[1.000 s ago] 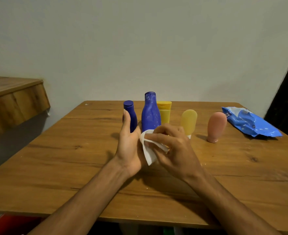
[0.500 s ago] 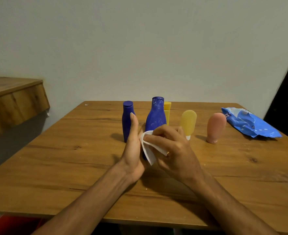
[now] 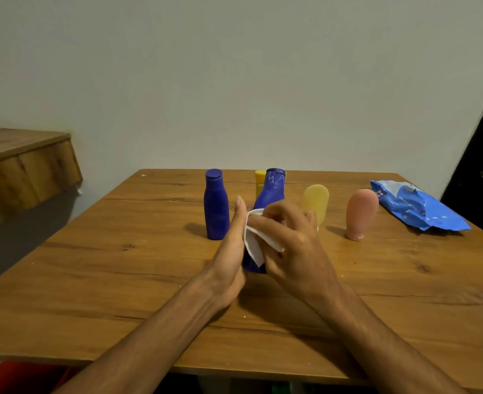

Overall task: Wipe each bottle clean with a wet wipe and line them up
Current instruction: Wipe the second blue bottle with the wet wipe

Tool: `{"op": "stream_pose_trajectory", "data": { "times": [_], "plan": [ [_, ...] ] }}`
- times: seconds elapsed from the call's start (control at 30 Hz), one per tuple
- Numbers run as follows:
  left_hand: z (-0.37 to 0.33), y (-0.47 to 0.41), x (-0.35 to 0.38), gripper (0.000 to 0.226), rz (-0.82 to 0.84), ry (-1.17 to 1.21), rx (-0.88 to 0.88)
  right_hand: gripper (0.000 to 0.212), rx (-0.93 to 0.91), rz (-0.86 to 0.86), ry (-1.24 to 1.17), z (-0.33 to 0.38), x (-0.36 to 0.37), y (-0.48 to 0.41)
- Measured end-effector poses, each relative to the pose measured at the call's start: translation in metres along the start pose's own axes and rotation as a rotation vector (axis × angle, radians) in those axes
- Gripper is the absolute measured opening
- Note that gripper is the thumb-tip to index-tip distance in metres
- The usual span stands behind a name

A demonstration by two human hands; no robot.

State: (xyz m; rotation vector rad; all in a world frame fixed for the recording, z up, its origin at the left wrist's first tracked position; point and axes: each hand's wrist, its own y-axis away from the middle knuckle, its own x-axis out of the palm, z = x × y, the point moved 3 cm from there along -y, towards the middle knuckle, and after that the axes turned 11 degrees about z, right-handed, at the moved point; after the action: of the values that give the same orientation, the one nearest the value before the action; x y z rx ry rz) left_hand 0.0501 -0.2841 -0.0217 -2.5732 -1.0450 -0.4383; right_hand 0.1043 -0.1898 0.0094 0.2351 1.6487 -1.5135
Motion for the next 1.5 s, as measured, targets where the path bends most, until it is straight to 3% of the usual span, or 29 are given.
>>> {"op": "stream_pose_trajectory", "data": {
  "times": [0.2,0.53,0.67,0.83,0.97,1.1,1.23,1.37,1.5],
  "plan": [
    [0.000,0.000,0.004,0.046,-0.006,-0.023,0.001,0.031,0.120,-0.091,-0.004,-0.005,-0.001,0.000],
    [-0.003,-0.005,-0.005,0.082,-0.009,0.253,-0.068,0.035,-0.018,-0.014,-0.135,0.000,-0.003,0.000],
    [-0.005,-0.005,-0.005,0.073,-0.011,0.328,-0.062,0.033,0.074,-0.073,-0.185,-0.008,-0.005,0.000],
    [-0.010,-0.002,-0.008,0.074,-0.028,0.386,-0.112,0.028,-0.008,0.009,-0.232,-0.006,-0.003,0.003],
    [-0.014,-0.003,-0.010,0.068,-0.036,0.378,-0.074,0.026,0.066,-0.029,-0.267,-0.008,-0.004,0.002],
    [-0.013,0.000,-0.007,0.061,-0.036,0.418,-0.093,0.025,0.012,0.069,-0.281,-0.005,0.002,0.004],
    [-0.014,-0.002,-0.008,0.063,-0.075,0.418,-0.065,0.030,0.116,0.001,-0.282,-0.011,0.002,0.003],
    [-0.013,0.000,-0.006,0.066,-0.069,0.445,-0.089,0.026,0.052,0.053,-0.318,-0.011,0.003,0.003],
    [-0.013,-0.001,-0.007,0.069,-0.091,0.423,-0.061,0.027,0.151,-0.060,-0.327,-0.015,0.001,0.001]
  ]
}}
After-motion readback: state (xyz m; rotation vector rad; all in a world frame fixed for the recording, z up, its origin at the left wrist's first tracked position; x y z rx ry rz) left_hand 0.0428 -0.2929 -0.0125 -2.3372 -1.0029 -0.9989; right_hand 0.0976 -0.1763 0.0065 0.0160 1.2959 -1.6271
